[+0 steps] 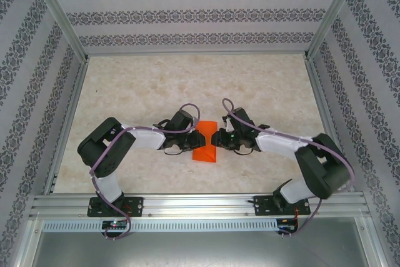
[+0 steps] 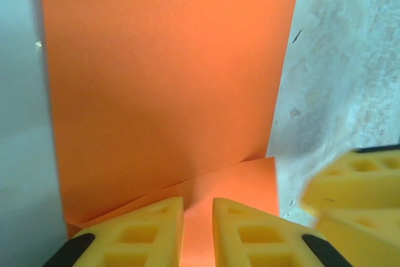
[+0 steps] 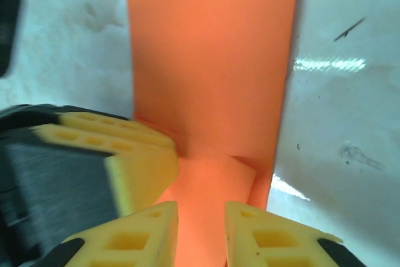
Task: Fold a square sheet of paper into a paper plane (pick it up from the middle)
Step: Fold the triangle a second time at the center of the table.
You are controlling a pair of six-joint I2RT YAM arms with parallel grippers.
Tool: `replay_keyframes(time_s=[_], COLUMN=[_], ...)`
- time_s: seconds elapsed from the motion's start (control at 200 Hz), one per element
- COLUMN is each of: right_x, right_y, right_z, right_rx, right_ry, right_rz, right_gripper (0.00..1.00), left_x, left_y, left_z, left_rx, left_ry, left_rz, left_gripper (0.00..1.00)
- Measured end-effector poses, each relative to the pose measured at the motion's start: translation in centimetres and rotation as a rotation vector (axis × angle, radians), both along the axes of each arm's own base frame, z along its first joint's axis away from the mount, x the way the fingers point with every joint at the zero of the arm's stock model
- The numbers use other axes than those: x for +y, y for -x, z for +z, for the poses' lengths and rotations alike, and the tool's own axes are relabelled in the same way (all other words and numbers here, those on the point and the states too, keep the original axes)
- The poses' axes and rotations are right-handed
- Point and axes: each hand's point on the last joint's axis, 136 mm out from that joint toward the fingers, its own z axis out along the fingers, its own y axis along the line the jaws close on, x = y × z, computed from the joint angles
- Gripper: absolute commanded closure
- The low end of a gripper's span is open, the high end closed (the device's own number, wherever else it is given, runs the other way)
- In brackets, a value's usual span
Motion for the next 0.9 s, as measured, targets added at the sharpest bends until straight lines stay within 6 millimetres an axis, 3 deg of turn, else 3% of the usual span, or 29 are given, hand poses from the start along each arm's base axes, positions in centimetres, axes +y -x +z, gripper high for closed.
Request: replay_keyframes(time_s=[0.085, 0.18, 0.37, 0.899], right_x=[0.2, 1.3, 3.3, 2.7], right_y=[-0.1, 0.7, 3.3, 4.3], right_z=[1.8, 2.1, 0.3, -3.8], right_rx=[-0.044, -0.035, 0.055, 0.164], right_ry=[-0.036, -0.068, -0.069, -0.006], right_rz=[0.002, 0.035, 0.103, 0.082], right_gripper=[0.85, 0.91, 0.95, 0.93], left_x=[0.0, 0.0, 0.0, -0.1], left_y=[0.0, 0.0, 0.0, 0.0], left_z=[0.0, 0.0, 0.0, 0.1], left_rx=[0.000, 0.000, -0.001, -0.001], left_ry=[0.000, 0.000, 0.000, 0.001], left_rz=[0.000, 0.000, 0.000, -0.001], left_gripper=[0.78, 0.78, 0.78, 0.78])
